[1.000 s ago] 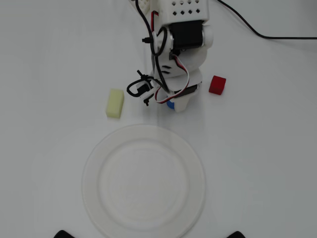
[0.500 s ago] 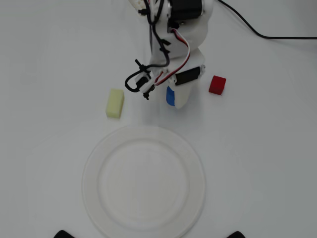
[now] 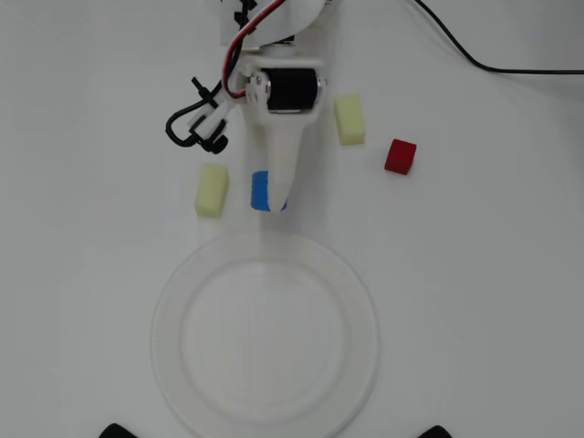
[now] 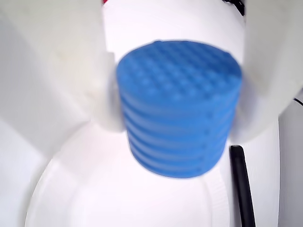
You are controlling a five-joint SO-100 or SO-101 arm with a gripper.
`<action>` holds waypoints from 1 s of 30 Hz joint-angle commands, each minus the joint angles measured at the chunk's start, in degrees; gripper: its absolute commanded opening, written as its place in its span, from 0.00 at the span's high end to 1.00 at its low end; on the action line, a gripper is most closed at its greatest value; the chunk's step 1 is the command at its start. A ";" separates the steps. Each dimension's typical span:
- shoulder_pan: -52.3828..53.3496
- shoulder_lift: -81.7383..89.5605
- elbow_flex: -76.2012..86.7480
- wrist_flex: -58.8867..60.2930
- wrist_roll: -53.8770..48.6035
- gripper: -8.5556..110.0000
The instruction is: Grasp a blue block and put it in the dish.
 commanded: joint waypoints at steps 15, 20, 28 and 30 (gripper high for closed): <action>2.72 -39.29 -32.78 -0.70 1.23 0.93; 1.58 -43.77 -35.77 1.05 1.49 0.93; 1.05 -43.77 -35.77 4.13 1.85 0.89; 0.97 -43.24 -35.77 5.36 1.76 0.83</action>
